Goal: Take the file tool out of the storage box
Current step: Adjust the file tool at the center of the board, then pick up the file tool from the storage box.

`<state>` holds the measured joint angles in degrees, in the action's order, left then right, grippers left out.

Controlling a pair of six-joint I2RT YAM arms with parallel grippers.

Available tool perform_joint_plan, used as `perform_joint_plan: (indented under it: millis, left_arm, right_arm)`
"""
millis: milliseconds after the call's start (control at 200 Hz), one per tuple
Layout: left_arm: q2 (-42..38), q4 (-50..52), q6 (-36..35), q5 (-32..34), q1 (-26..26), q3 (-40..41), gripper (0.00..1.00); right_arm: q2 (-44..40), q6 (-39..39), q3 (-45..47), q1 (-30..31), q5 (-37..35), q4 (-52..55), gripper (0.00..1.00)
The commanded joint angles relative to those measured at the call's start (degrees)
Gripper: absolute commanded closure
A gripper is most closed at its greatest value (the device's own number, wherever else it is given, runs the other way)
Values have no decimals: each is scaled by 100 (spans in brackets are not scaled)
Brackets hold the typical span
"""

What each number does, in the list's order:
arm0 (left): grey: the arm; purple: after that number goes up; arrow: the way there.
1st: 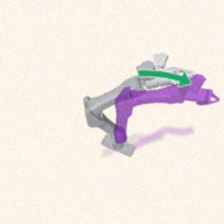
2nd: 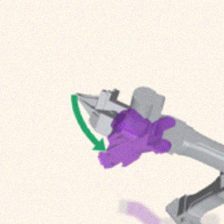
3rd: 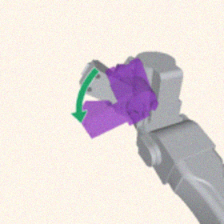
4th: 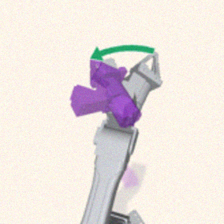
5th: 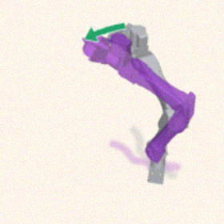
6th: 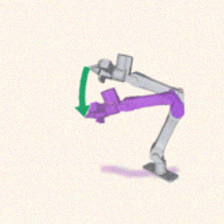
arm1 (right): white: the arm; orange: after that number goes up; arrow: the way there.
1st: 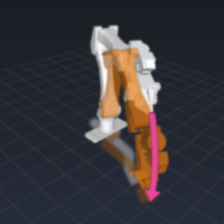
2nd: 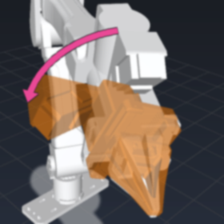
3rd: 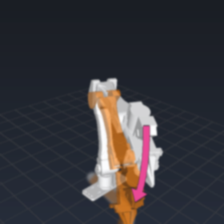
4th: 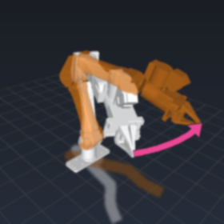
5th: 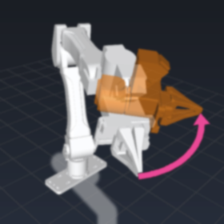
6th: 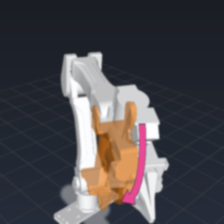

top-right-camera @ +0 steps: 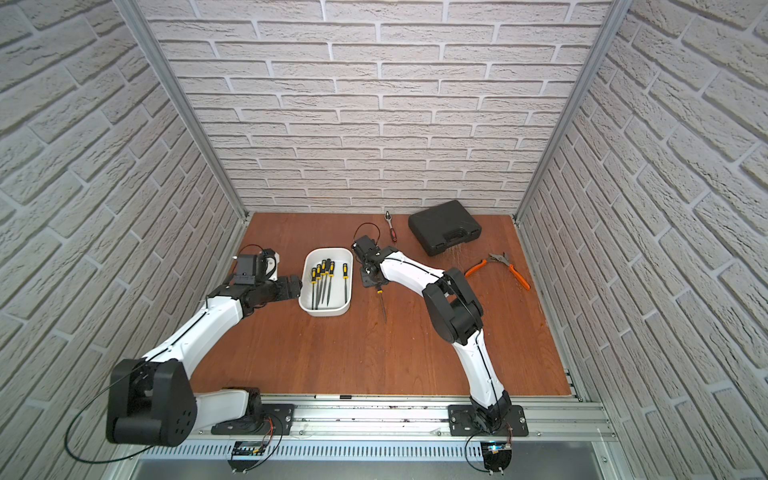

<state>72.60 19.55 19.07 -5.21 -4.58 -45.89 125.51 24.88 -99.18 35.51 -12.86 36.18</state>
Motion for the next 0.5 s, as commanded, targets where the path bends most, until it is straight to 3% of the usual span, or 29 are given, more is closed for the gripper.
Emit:
perform_joint_plan:
  millis: [0, 75, 160, 280, 495]
  left_arm:
    - [-146, -63, -95, 48, -28, -6, 2]
    - [-115, -81, -69, 39, -32, -9, 2]
    - [-90, -88, -3, 79, -26, -23, 2]
    - [-185, -137, 87, 174, -16, -1, 1]
    - [-277, -23, 46, 178, 35, -32, 1]
  right_arm:
    - [-605, -51, 155, -2, 105, -287, 83]
    - [-780, -173, 53, 46, 314, -365, 69]
    - [-869, -288, -163, 188, 535, -479, 63]
    - [-580, -377, -821, 402, 924, -455, 62]
    - [746, -275, -2618, 647, 1173, 149, 62]
